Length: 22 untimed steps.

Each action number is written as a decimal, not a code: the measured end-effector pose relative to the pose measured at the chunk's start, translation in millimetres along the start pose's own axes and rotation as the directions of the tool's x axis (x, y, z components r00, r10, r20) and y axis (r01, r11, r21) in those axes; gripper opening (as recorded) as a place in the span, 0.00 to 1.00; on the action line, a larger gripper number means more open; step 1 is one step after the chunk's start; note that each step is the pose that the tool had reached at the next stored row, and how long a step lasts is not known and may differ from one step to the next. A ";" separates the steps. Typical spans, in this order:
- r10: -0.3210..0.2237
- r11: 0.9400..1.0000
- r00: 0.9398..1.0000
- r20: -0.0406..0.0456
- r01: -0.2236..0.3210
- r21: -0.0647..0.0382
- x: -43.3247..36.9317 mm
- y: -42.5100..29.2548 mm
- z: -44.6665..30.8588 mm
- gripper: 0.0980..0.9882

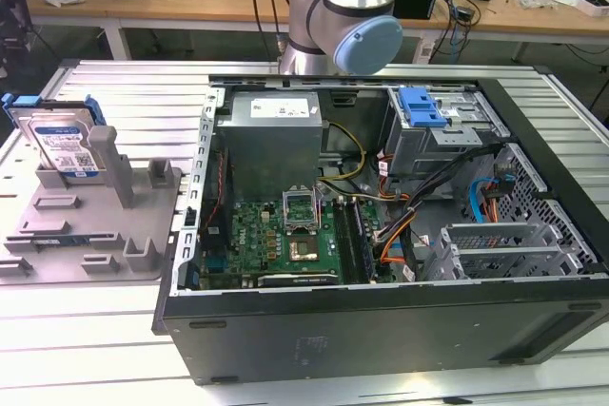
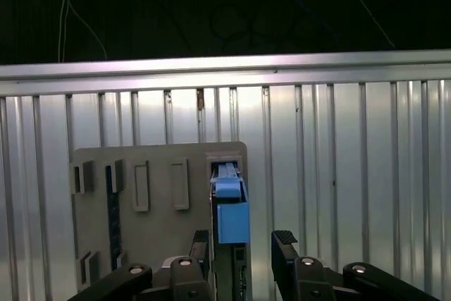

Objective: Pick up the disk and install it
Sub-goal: 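Pick up the disk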

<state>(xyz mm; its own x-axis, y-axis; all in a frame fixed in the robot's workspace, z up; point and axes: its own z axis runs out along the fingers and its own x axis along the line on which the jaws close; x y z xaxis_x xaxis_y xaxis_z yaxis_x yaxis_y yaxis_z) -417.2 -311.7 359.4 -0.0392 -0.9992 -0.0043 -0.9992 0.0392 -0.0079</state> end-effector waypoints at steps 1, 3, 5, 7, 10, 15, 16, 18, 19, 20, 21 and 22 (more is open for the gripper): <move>0.000 1.000 1.000 0.000 0.000 -0.003 0.0 0.0 0.5 0.43; -0.001 1.000 1.000 0.000 0.001 -0.012 0.2 -0.2 1.9 0.43; -0.001 1.000 1.000 -0.001 0.001 -0.023 0.2 -1.0 3.5 0.43; -0.002 0.999 1.000 -0.001 0.002 -0.034 0.1 -1.8 5.1 0.43; -0.006 0.999 1.000 -0.003 0.006 -0.046 0.0 -3.4 6.2 0.43; -0.048 0.998 0.999 -0.021 0.047 -0.050 0.0 -4.8 7.7 0.43; -0.057 0.997 0.998 -0.022 0.056 -0.049 0.0 -4.8 8.3 0.43; -0.063 0.997 0.998 -0.022 0.062 -0.047 0.0 -4.7 8.7 0.43; -0.063 0.997 0.998 -0.022 0.062 -0.047 0.0 -4.7 8.8 0.43; -0.063 0.997 0.998 -0.022 0.062 -0.047 0.0 -4.7 8.8 0.43; -0.063 0.997 0.998 -0.022 0.062 -0.046 0.0 -4.7 8.8 0.43; -0.062 0.997 0.998 -0.022 0.061 -0.046 0.0 -4.7 8.8 0.43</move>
<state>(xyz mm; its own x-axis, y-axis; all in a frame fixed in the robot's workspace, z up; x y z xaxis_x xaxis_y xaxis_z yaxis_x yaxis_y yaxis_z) -412.4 -311.8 350.6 0.0226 -0.9996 0.0187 -0.9990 -0.0219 0.0383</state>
